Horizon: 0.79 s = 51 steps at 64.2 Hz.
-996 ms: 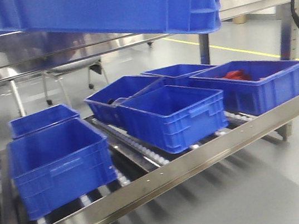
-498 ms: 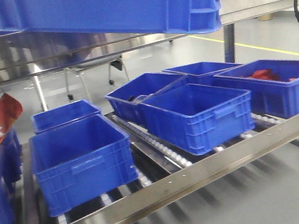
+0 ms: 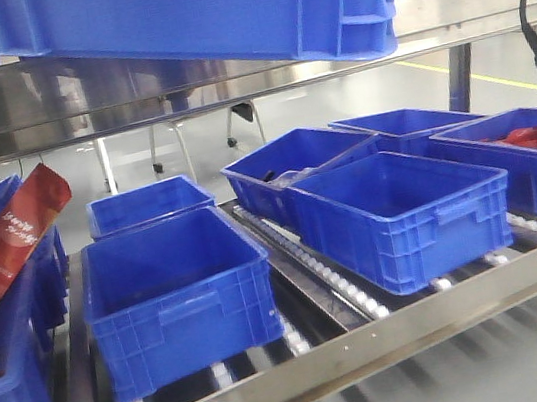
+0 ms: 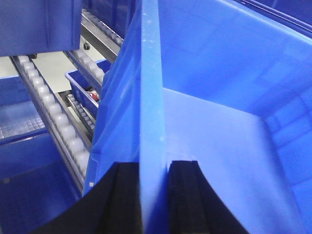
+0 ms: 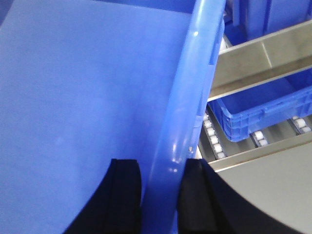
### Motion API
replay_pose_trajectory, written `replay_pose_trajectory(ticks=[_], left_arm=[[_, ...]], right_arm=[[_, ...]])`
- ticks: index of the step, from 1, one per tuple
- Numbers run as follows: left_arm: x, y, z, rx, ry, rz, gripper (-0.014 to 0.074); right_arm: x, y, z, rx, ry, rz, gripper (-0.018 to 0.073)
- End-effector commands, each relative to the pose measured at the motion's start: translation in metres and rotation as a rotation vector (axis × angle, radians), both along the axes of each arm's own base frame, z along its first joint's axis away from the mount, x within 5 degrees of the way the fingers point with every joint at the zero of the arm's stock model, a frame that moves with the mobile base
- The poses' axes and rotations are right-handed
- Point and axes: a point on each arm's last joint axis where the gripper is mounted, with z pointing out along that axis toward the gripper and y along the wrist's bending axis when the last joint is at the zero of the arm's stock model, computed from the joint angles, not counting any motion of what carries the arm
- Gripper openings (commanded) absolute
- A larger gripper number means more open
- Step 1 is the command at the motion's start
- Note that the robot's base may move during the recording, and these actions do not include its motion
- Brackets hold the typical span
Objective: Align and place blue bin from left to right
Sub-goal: 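Drive up to the second rack of blue bins holding the bin, then move the held bin over the rack's upper shelf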
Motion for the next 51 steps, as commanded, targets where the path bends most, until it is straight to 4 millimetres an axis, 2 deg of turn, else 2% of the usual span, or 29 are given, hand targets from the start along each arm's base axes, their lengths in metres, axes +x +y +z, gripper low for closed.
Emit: replay_pose_trajectory(ticks=[1, 51], left_arm=[[-0.0053, -0.0056, 0.0231, -0.093, -0.14, -0.003, -0.0111], [-0.0053, -0.0056, 0.0231, -0.093, -0.14, -0.003, -0.0111]], right_arm=[[-0.014, 0.0089, 0.0245, 0.1, -0.099, 0.061, -0.0152], [-0.0139, 0.009, 0.0246, 0.101, -0.1, 0.061, -0.0152]])
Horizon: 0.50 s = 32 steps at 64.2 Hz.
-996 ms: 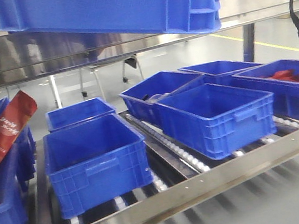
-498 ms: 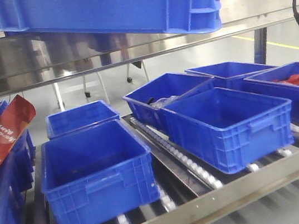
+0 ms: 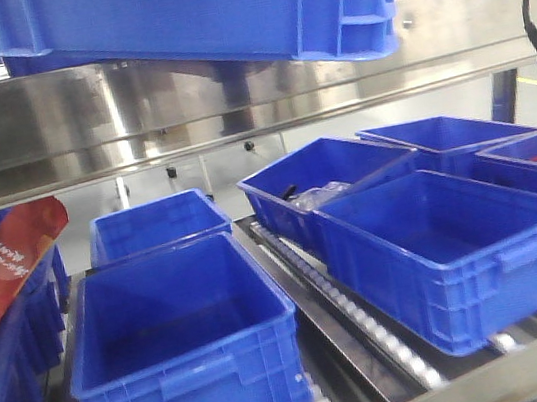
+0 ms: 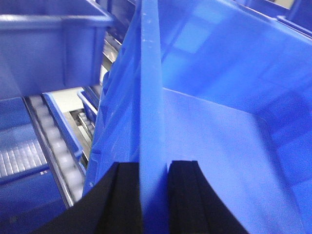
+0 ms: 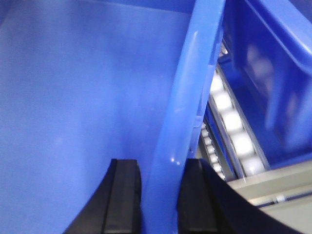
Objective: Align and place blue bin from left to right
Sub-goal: 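Move the held bin over the rack's upper shelf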
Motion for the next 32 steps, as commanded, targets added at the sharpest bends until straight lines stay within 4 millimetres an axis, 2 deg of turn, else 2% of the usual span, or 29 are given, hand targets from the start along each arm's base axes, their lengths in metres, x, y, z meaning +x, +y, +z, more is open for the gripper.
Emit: replay_pose_trajectory(ticks=[1, 32], left_arm=[[-0.0053, -0.0057, 0.0231, -0.095, -0.14, -0.004, -0.0111], [-0.0053, -0.0057, 0.0231, -0.095, -0.14, -0.004, -0.0111]], right_arm=[[-0.0139, 0.009, 0.0246, 0.101, -0.1, 0.061, -0.0152], [-0.0139, 0.009, 0.0246, 0.101, -0.1, 0.061, -0.0152]])
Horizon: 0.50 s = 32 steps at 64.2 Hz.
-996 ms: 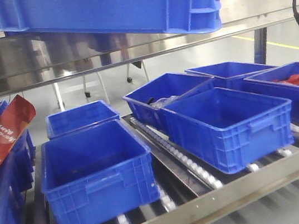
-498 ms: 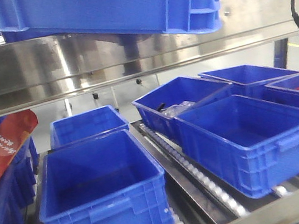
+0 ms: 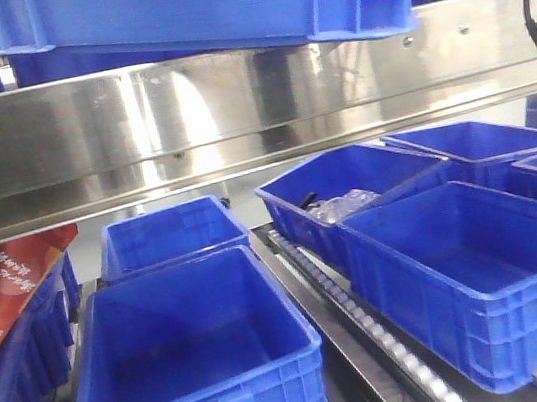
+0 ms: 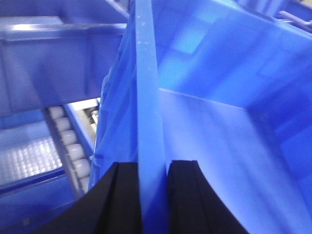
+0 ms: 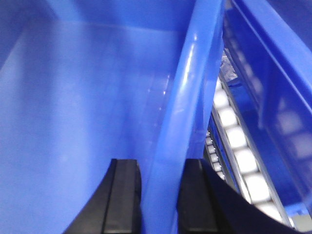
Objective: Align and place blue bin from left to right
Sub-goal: 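Move the held bin over the rack's upper shelf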
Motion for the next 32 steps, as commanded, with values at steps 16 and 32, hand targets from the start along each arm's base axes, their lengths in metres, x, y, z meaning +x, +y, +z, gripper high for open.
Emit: replay_pose_trajectory(ticks=[16, 32], left_arm=[[-0.0038, -0.0062, 0.028, -0.103, -0.193, 0.001, -0.0111], [-0.0038, -0.0062, 0.028, -0.103, -0.193, 0.001, -0.0111]], right_arm=[[-0.014, 0.009, 0.0229, 0.093, -0.088, 0.063, -0.0152], [-0.014, 0.009, 0.0229, 0.093, -0.088, 0.063, -0.0152]])
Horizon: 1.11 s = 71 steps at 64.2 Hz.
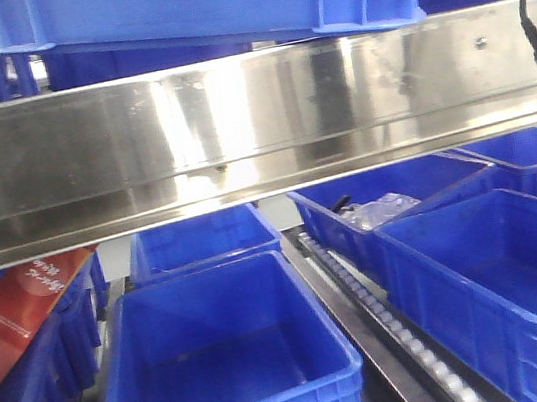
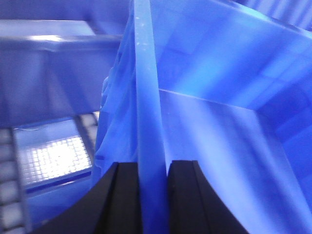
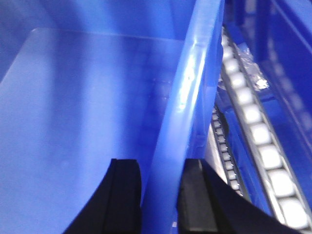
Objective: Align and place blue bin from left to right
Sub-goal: 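Move the held bin over the rack's upper shelf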
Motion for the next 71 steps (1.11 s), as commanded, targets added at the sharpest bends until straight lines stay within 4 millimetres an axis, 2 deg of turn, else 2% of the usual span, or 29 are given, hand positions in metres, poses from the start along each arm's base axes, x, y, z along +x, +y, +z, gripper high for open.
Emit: replay_pose_trajectory(ticks=[1, 71], left_arm=[[-0.0034, -0.0064, 0.0291, -0.104, -0.207, 0.0, -0.0111], [-0.0034, -0.0064, 0.0291, -0.104, -0.207, 0.0, -0.0111]], right_arm=[[-0.0137, 0.0093, 0.0224, 0.092, -0.088, 0.066, -0.0152], [-0.0137, 0.0093, 0.0224, 0.092, -0.088, 0.066, -0.0152]])
